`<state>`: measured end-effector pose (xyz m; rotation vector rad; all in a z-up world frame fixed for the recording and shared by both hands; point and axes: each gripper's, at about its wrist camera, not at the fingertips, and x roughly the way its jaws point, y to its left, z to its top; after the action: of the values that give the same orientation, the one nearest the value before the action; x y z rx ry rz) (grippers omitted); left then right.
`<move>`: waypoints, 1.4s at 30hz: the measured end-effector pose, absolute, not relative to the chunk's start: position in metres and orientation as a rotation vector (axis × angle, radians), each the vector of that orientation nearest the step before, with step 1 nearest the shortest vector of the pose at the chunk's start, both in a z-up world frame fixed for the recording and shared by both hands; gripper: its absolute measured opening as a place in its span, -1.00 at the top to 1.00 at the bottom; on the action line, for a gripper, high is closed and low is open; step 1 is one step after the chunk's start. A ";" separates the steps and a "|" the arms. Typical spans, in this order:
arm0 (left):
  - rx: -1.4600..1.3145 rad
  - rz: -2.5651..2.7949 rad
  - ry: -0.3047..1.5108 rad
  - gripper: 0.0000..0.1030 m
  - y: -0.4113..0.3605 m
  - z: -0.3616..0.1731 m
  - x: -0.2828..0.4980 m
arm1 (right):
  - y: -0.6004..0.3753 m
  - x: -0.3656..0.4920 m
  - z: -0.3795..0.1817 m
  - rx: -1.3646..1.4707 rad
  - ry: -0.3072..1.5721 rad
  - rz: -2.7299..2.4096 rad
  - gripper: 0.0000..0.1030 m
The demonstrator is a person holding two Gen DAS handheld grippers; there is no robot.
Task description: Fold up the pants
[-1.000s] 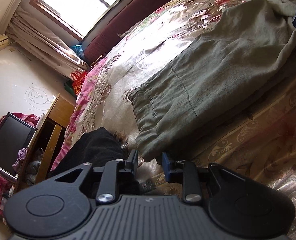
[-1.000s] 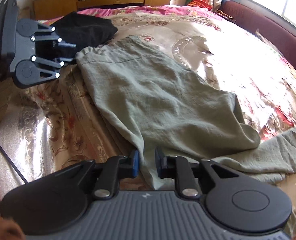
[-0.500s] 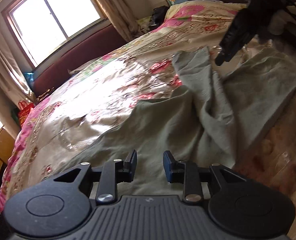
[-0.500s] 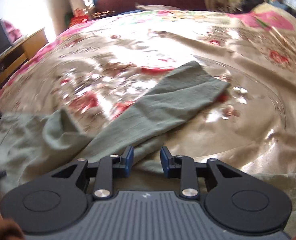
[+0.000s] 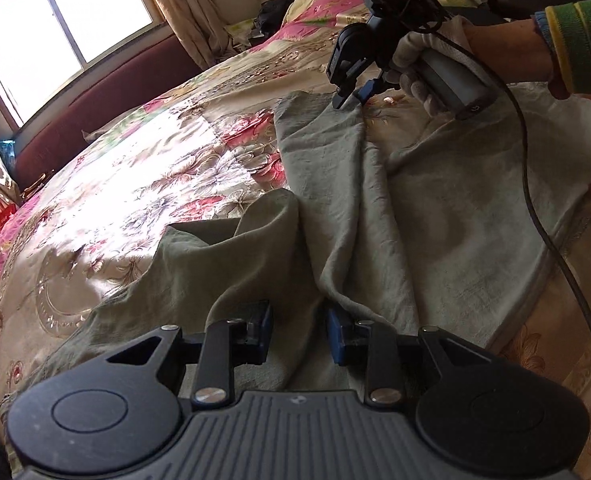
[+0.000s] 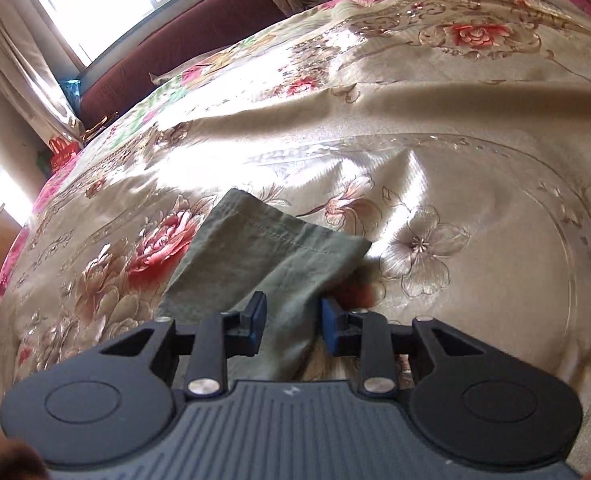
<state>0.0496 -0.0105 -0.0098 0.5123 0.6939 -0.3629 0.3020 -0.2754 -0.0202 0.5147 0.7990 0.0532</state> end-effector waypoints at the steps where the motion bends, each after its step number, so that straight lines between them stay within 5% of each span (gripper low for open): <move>1: 0.522 -0.366 0.691 0.13 -0.011 -0.010 0.051 | -0.274 0.304 -0.020 0.505 0.801 0.048 0.95; 13: 0.585 -0.388 0.627 0.13 -0.031 0.002 0.052 | -0.322 0.274 0.032 0.705 0.669 0.104 0.97; 21: 0.591 -0.453 0.550 0.13 -0.056 0.015 0.040 | -0.401 0.157 0.112 0.743 0.480 0.057 0.97; 31: 0.770 -0.555 0.568 0.13 -0.101 -0.011 0.012 | -0.449 0.047 -0.007 0.921 0.715 -0.198 0.96; 42: 0.769 -0.563 0.591 0.13 -0.118 -0.010 0.011 | -0.459 0.062 -0.023 0.991 0.681 -0.154 0.85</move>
<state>0.0109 -0.1178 -0.0102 0.7690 0.5910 -0.5626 0.0623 -0.4589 -0.0232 0.9912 0.6814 -0.1539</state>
